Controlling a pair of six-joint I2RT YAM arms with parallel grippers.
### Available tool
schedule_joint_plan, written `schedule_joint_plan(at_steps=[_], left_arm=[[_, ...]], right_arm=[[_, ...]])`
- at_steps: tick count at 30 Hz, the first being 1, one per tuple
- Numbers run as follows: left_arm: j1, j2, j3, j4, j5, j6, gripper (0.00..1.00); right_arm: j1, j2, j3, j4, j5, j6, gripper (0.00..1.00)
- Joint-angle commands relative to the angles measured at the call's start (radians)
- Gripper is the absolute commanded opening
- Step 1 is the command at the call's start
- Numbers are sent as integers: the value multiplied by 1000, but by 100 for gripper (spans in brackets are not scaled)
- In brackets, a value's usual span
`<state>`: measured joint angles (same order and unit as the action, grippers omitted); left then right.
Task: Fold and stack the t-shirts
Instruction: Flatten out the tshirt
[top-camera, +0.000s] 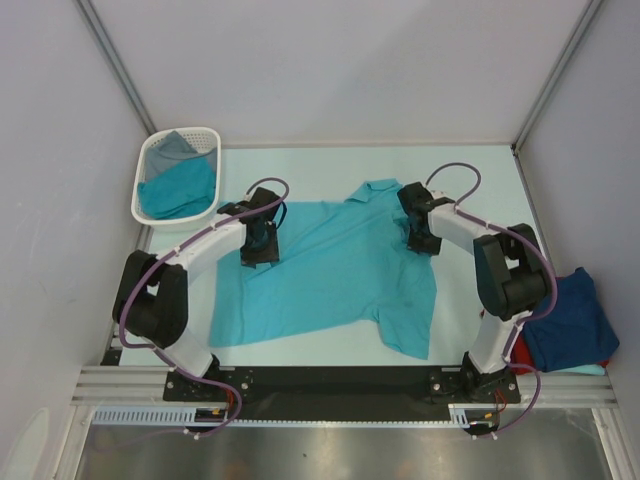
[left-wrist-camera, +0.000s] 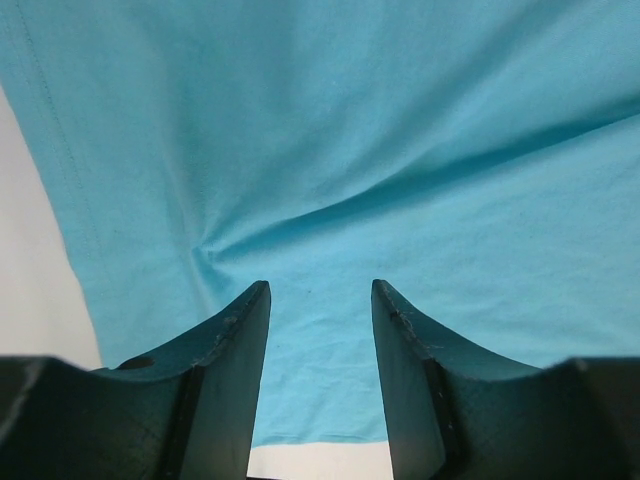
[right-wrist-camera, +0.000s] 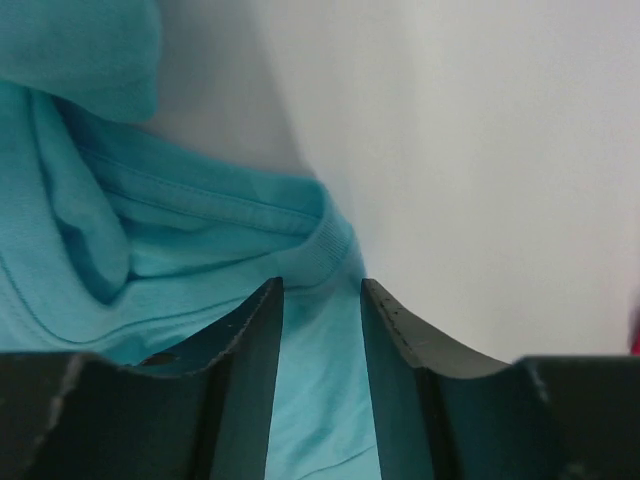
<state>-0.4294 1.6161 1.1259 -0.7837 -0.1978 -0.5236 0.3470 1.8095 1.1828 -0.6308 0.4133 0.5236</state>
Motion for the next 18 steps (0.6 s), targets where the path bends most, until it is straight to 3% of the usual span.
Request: schedule_joint_plan(at_steps=[1,12,18], left_arm=[[-8,-10,26,-6,8,-9,50],[-8,-13,12,4,17,-13,50],[-9,-5,23,8,21,-7,50]], right_arm=[[14,27,66,25,-5,10,38],[-5,10,49,-26,27,38,1],[-29,-36,0,-64,65,62,0]])
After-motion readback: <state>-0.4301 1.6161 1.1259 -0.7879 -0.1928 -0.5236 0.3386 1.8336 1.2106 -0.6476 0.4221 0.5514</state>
